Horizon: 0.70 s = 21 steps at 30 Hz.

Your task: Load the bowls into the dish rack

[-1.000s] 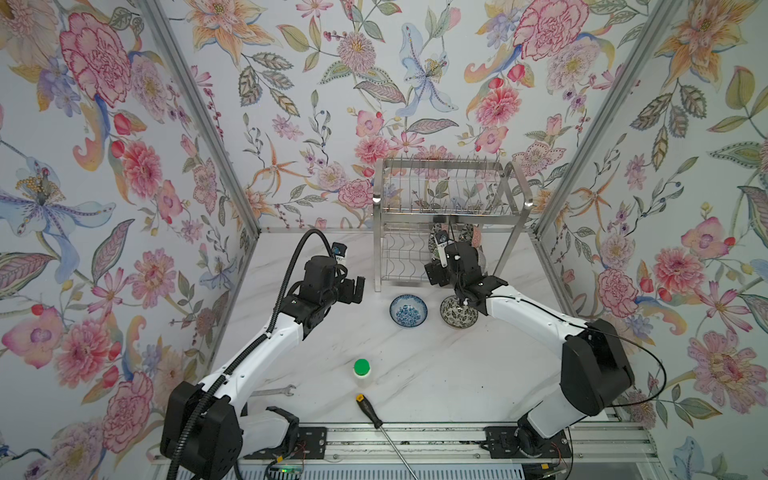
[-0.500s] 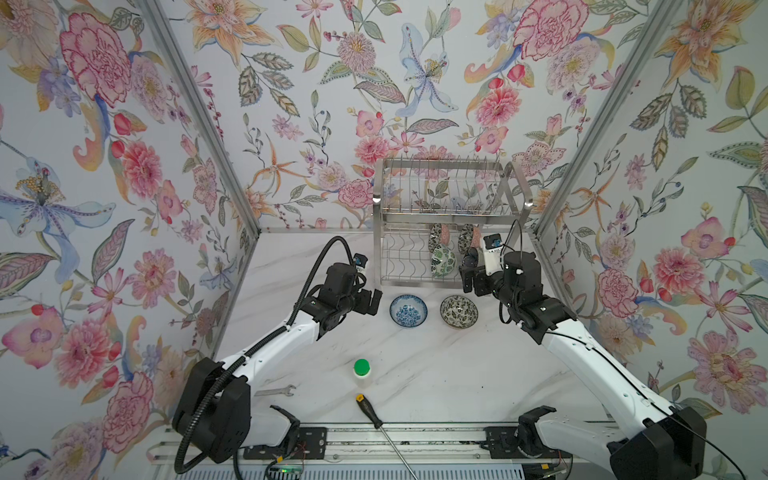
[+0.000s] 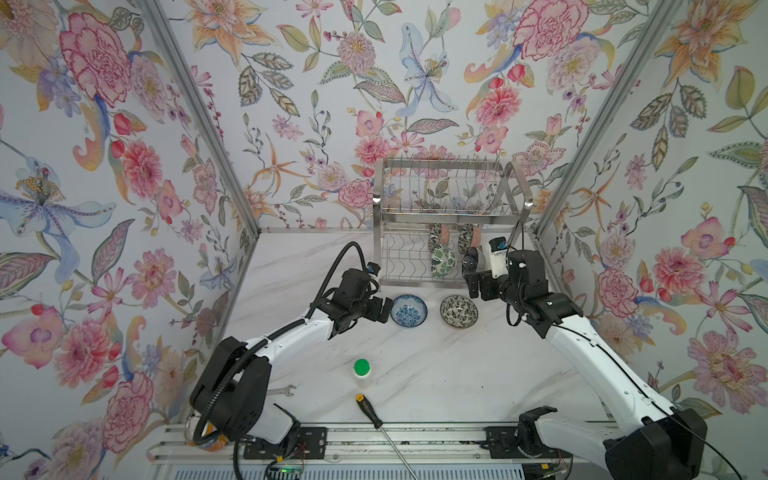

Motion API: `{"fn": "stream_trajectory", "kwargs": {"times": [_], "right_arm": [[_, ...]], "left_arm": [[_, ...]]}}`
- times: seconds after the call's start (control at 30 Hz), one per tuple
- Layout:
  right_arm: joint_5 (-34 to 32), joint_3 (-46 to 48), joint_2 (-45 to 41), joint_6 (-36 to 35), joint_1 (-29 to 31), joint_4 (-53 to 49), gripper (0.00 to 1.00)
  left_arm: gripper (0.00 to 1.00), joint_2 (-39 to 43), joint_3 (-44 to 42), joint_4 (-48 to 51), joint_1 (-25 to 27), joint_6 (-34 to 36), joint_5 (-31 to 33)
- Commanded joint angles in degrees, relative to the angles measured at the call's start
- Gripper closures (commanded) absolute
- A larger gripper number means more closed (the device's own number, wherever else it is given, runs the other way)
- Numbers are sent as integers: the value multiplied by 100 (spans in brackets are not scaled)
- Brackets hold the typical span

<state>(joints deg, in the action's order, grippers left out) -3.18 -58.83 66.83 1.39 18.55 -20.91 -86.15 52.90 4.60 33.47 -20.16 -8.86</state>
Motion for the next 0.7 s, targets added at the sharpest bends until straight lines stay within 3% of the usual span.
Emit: {"fn": "stream_trajectory", "kwargs": {"times": [0.0,0.67], "right_arm": [[98,-151,59,63,-39,-133,1],[126,-226,331,17,-35,34,1]], "left_arm": [[1,-257,113,-230,88,-118,-279],[1,-1633,821,-316,370,-399,-381]]}}
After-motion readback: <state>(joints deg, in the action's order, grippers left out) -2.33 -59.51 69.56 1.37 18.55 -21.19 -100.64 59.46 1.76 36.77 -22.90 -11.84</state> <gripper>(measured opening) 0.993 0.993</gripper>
